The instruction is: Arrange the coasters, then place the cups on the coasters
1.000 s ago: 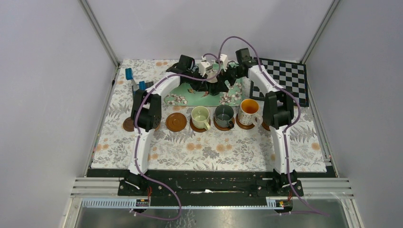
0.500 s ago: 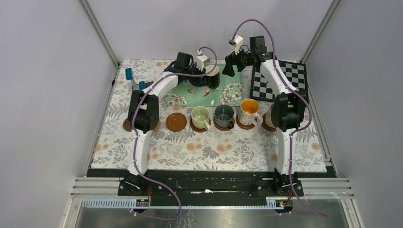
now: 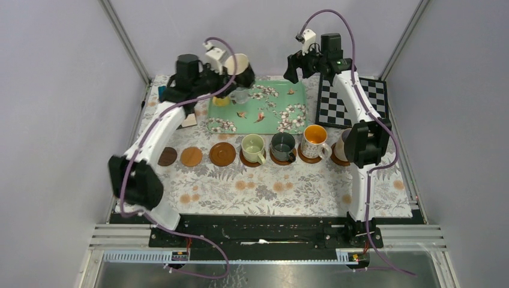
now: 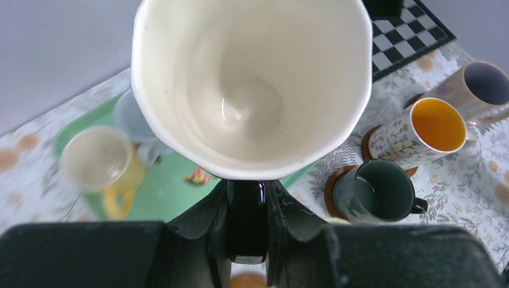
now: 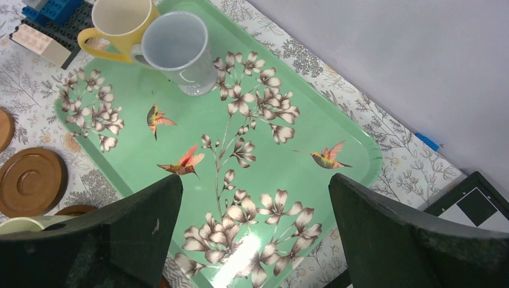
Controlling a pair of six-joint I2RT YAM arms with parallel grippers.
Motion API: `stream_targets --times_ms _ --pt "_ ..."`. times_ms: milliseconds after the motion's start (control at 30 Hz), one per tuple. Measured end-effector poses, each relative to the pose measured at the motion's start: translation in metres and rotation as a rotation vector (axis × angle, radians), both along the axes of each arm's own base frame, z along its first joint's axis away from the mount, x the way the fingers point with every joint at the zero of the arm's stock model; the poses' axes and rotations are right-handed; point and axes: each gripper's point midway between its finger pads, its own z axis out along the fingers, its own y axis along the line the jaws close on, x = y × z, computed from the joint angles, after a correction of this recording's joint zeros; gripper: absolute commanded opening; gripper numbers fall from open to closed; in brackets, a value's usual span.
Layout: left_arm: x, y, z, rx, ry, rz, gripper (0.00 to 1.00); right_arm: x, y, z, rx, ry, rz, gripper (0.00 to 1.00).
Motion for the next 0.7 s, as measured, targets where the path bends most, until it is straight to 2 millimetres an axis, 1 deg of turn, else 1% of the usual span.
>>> stream_targets --times_ms 33,100,200,267,333,433,500,533,567,633,700 --pt "-0.01 0.016 0.007 -0.009 -0.003 0.039 0.0 -0.001 -0.001 0.002 -0.004 -0.003 -0.007 1.0" --pt "-0.03 0.047 0.016 -0.015 -0.009 0.124 0.0 -0.003 -0.002 0.006 -0.005 -0.008 -0.01 1.0" --pt "-0.057 0.085 0.017 0.0 -0.023 0.239 0.0 -0.01 -0.004 0.011 -0.003 -0.003 -0.019 1.0" --pt "-0.084 0.099 0.01 0.02 -0.016 0.284 0.0 -0.012 -0.006 0.015 -0.002 -0.004 -0.031 1.0" --pt "-0.111 0.104 -0.001 0.034 0.007 0.294 0.0 -0.012 -0.007 0.019 0.003 -0.005 -0.04 1.0" --pt "-0.143 0.109 -0.025 0.044 0.058 0.303 0.0 -0.014 -0.007 0.018 0.005 0.01 -0.046 1.0" --pt "-0.16 0.112 -0.051 0.049 0.121 0.322 0.0 -0.018 -0.008 0.014 0.001 0.034 -0.048 1.0" --pt "-0.165 0.114 -0.061 0.052 0.148 0.332 0.0 -0.02 -0.008 0.011 -0.002 0.047 -0.048 1.0" --pt "-0.171 0.117 -0.076 0.061 0.19 0.348 0.0 -0.022 -0.009 0.01 -0.004 0.058 -0.048 1.0" --pt "-0.178 0.12 -0.1 0.075 0.254 0.372 0.0 -0.025 -0.009 0.006 -0.008 0.078 -0.048 1.0" --pt "-0.185 0.123 -0.12 0.085 0.308 0.395 0.0 -0.028 -0.01 0.003 -0.012 0.098 -0.048 1.0"
